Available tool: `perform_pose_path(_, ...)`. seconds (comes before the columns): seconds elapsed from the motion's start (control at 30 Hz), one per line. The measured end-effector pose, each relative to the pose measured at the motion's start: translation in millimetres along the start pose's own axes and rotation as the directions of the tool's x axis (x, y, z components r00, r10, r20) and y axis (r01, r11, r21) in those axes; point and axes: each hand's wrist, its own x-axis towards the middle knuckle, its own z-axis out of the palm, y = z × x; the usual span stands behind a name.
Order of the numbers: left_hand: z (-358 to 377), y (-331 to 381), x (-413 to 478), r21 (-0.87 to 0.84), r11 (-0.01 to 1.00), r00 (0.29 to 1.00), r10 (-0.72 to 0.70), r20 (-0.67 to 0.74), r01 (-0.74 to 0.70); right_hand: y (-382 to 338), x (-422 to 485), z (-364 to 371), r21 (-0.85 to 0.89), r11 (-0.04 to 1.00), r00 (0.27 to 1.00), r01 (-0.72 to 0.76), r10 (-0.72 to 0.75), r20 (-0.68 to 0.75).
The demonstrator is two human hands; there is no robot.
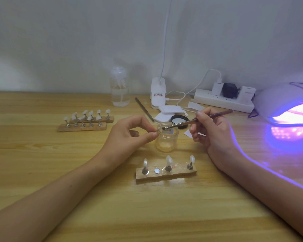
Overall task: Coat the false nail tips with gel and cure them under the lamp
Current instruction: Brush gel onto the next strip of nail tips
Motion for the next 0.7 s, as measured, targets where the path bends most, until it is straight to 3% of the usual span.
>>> perform_pose_path(0.17,0.7,1.5,0.1,-0.013,1.000,1.000,-0.017,-0.003,0.017,-1.6,-1.3,0.3,0.036,0.999,0.997,0.030,-0.033,0.066)
perform_pose_path(0.3,0.6,2.0,0.0,-0.002,1.000,1.000,-0.026,-0.007,0.026,0.3,-0.3,-0.5,-0.005,1.000,1.000,0.006,-0.006,-0.012)
perform_pose_path(0.47,1.0,1.4,0.6,0.000,0.999,0.999,-0.044,-0.011,0.044,-1.8,-1.4,0.8,0.041,0.998,0.997,0.038,-0.041,0.067)
perform_pose_path(0.57,0.7,2.1,0.7,0.005,0.999,0.999,-0.040,-0.010,0.040,0.5,-0.8,0.0,-0.012,1.000,1.000,0.014,-0.014,0.011)
perform_pose_path(0.7,0.5,1.7,0.7,0.007,0.999,0.999,-0.041,-0.009,0.041,-1.8,0.0,-0.1,0.064,0.998,0.999,0.027,-0.028,0.018)
